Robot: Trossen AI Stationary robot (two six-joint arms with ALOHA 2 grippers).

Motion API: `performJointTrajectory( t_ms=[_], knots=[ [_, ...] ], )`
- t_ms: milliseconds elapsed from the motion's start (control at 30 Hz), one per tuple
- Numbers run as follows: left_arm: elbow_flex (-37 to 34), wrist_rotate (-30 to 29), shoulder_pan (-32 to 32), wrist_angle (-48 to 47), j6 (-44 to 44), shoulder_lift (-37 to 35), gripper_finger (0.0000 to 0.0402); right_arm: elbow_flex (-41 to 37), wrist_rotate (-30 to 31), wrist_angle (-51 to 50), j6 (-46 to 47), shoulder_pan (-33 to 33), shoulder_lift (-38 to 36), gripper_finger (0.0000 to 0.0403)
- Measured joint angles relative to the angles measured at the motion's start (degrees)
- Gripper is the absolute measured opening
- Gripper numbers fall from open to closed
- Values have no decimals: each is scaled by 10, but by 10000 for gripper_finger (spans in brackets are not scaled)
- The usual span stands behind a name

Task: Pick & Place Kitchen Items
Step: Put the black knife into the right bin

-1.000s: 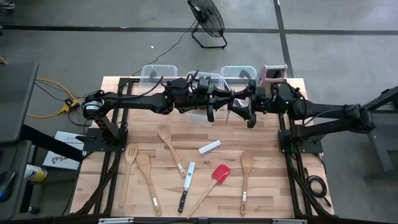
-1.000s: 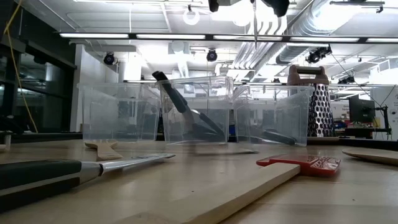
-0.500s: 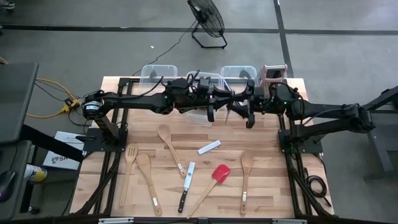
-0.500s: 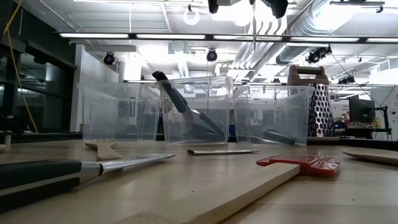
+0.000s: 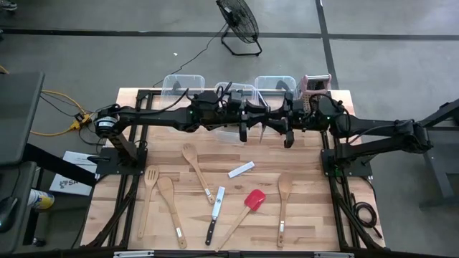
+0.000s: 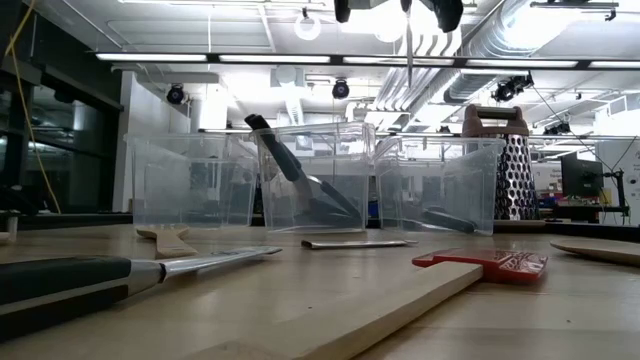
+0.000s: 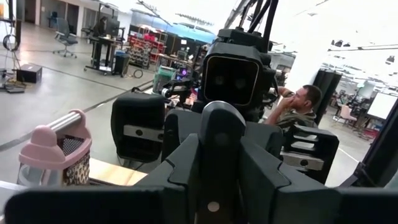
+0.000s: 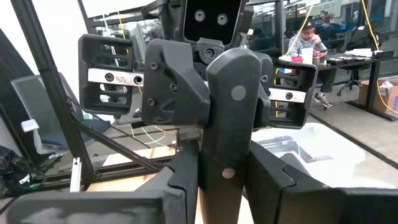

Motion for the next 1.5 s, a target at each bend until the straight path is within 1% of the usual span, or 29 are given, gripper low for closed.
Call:
performJointTrajectory(
  t_ms=[67,133,233,300,367,467,567,667,867,933,1000,1067,1167,1233,1300,1367,1433,1500],
  knots=[
    [0,-1,0,-4,-10,0,118,0,0,-8,-9,0,-2,87],
    [0,-4,0,-7,-16,0,162,0,-2,-14,-10,-5,-2,87],
    [0,-22,0,-6,-23,0,214,0,-4,-30,-10,-16,-8,87],
    [0,-37,0,-6,-23,0,235,0,-2,-38,-4,-23,-13,87],
    [0,-46,1,-6,-23,0,246,0,-2,-47,4,-32,-20,87],
    [0,-68,1,-7,-21,0,250,0,3,-71,9,-46,-32,87],
    [0,-91,1,-9,-21,0,251,6,32,-109,15,-60,-40,87],
    [0,-117,1,-30,-18,-6,251,31,55,-158,1,-77,-39,87],
    [-1,-167,3,-111,-2,-20,252,88,102,-219,-33,-118,-20,87],
    [-1,-176,9,-159,11,-33,252,107,120,-232,-40,-136,-7,87],
    [1,-185,17,-182,20,-39,252,123,134,-247,-41,-157,11,87],
    [-1,-189,30,-235,26,-52,252,136,139,-263,-41,-180,37,87],
    [0,-188,48,-269,41,-59,252,156,138,-264,-40,-212,80,87],
    [-1,-180,63,-308,53,-69,252,174,136,-280,-33,-233,110,87],
    [1,-178,72,-325,64,-73,252,196,136,-304,-21,-252,144,87],
    [-1,-174,86,-371,68,-84,252,218,132,-330,-10,-268,176,87],
    [0,-172,91,-386,74,-86,252,236,124,-353,-3,-281,204,87],
    [0,-169,98,-425,87,-95,252,246,113,-377,9,-292,227,87]
  ],
)
